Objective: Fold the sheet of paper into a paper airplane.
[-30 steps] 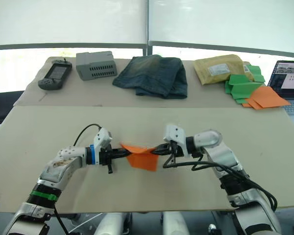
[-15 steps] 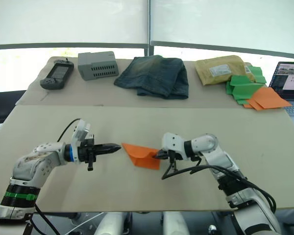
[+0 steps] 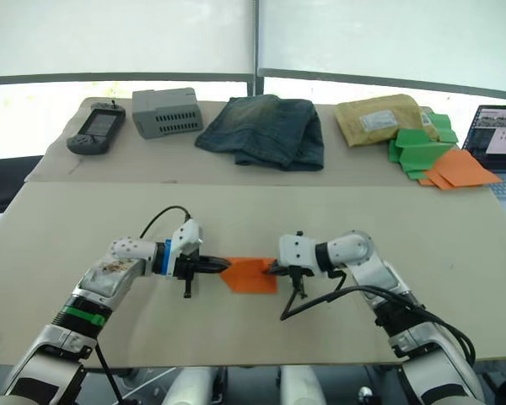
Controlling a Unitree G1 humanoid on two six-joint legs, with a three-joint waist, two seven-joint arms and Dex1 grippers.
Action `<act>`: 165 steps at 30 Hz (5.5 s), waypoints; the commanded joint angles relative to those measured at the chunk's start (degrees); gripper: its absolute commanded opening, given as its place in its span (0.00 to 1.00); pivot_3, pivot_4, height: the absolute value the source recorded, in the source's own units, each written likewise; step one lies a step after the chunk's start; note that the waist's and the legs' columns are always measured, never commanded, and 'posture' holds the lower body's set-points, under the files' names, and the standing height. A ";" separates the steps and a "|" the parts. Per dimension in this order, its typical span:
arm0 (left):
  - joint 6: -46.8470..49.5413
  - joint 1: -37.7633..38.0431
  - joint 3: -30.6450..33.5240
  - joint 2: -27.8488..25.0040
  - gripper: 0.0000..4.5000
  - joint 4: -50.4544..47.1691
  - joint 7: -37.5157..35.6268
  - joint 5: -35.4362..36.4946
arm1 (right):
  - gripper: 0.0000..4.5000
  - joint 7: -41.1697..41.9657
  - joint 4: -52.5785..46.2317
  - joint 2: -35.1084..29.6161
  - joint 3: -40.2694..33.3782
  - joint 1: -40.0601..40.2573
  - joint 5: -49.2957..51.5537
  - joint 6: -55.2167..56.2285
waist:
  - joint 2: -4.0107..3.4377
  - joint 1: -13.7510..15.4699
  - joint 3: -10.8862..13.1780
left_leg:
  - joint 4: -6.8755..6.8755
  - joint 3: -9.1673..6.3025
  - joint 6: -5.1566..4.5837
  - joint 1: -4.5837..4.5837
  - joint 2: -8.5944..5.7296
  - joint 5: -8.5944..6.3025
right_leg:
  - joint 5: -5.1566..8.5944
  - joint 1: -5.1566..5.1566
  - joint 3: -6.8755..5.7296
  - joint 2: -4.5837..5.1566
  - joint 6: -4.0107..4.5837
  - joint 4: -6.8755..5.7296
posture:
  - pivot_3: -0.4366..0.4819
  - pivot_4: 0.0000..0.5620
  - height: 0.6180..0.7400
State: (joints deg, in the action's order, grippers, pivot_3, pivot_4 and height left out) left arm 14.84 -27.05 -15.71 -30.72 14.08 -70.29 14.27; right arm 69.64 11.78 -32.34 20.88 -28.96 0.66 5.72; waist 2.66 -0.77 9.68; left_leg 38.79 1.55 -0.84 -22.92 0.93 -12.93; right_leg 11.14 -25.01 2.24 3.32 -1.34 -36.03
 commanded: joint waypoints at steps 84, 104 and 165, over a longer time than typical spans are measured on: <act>-12.46 3.98 1.97 3.06 0.00 -6.06 3.85 -3.13 | 0.01 -5.14 8.69 4.08 -5.87 -1.59 19.05 -58.68 | 0.65 0.10 -0.84 | -0.07 -0.52 0.30 0.62 0.23 -0.19 | 0.25 0.78 -0.17 0.13 0.30 0.41 | 0.48 0.27 0.85; -7.99 5.67 6.16 7.32 0.00 -8.26 4.20 4.95 | 0.01 -6.54 4.92 3.57 -9.13 0.89 20.36 -60.32 | 0.56 0.54 -0.80 | -0.15 -0.63 0.21 0.24 0.27 -0.24 | 0.17 0.71 -0.29 0.21 0.15 0.99 | 0.48 0.27 0.85; -1.44 2.83 2.70 7.72 0.00 0.96 7.08 -2.49 | 0.01 -30.24 -24.95 10.64 -7.51 18.81 9.82 -32.72 | -0.48 0.15 -0.69 | -0.63 -0.45 -0.17 -0.42 0.06 -0.13 | 0.10 -0.11 -0.28 0.14 -0.22 1.02 | 0.48 0.27 0.85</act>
State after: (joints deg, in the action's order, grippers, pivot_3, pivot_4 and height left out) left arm 12.71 -24.43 -12.67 -22.60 13.77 -63.45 12.37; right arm 40.33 -12.86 -22.43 12.99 -10.55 10.54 -28.09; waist 2.19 -0.63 8.99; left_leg 38.16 1.14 -1.01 -23.34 0.99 -13.06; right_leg 11.24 -25.12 1.95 3.45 -1.56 -35.02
